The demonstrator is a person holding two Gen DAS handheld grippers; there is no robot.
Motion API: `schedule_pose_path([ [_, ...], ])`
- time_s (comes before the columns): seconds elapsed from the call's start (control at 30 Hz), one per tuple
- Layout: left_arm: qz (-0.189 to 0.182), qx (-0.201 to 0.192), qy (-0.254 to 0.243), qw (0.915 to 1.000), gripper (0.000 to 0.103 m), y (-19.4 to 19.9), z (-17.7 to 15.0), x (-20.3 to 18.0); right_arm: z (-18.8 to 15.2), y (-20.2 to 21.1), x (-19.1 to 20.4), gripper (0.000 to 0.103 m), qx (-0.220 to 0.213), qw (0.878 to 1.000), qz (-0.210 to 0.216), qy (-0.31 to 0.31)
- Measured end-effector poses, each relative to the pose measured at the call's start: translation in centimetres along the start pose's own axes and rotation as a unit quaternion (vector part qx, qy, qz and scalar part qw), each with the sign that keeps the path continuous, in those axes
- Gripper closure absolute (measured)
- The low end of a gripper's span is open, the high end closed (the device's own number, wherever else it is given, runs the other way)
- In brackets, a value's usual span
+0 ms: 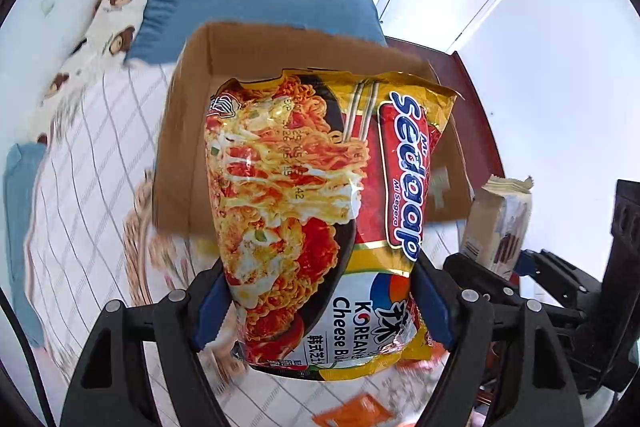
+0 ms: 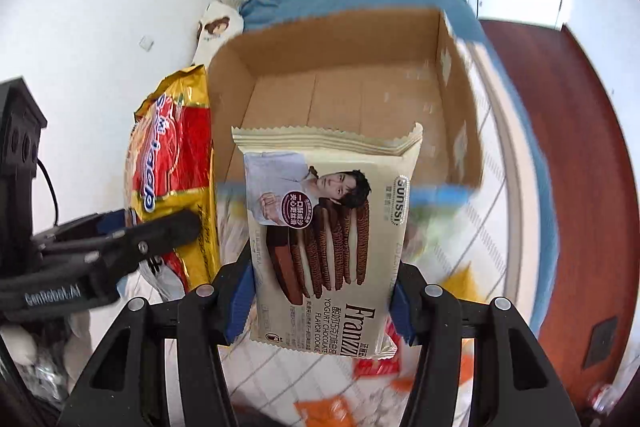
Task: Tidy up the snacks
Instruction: 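Lower both packs into the cardboard box and open both tools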
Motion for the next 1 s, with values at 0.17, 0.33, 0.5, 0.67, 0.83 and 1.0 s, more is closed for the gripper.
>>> schedule_pose_path([
  [0.17,0.009,0.043,0.030,0.9986,0.024,-7.4,1.4,0.7,5.7,-4.4,-1.3,0.044,0.026,1.000,-0.016,-0.007],
  [0.33,0.020,0.090,0.041,0.9949,0.024,-9.6,3.3,1.7,9.1,-9.6,-2.3,0.044,0.074,0.997,-0.037,-0.006],
  [0.5,0.038,0.130,0.033,0.9902,0.024,-9.6,1.6,2.5,10.7,-14.5,-2.5,0.044,0.113,0.993,-0.035,-0.020],
  [0.67,0.037,0.155,0.023,0.9869,0.024,-10.7,1.2,1.5,11.7,-17.9,-2.4,0.044,0.130,0.991,-0.041,-0.015],
  [0.83,0.046,0.152,0.018,0.9871,0.023,-10.5,1.5,1.7,12.8,-19.4,-2.6,0.043,0.141,0.989,-0.041,-0.009],
  [1.0,0.040,0.139,0.019,0.9892,0.010,-10.5,2.2,1.2,13.4,-19.4,-2.3,0.004,0.140,0.989,-0.039,0.001],
])
Point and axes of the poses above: each gripper's, at about its wrist camera, not at the fingertips, and y roughly against the way its jaws point, x to its left, z to its top, the point moved 7 cm from there along -y, roughly the way its jaws point, and after that the axes turned 8 degrees about -y, right-handed, at the moved point
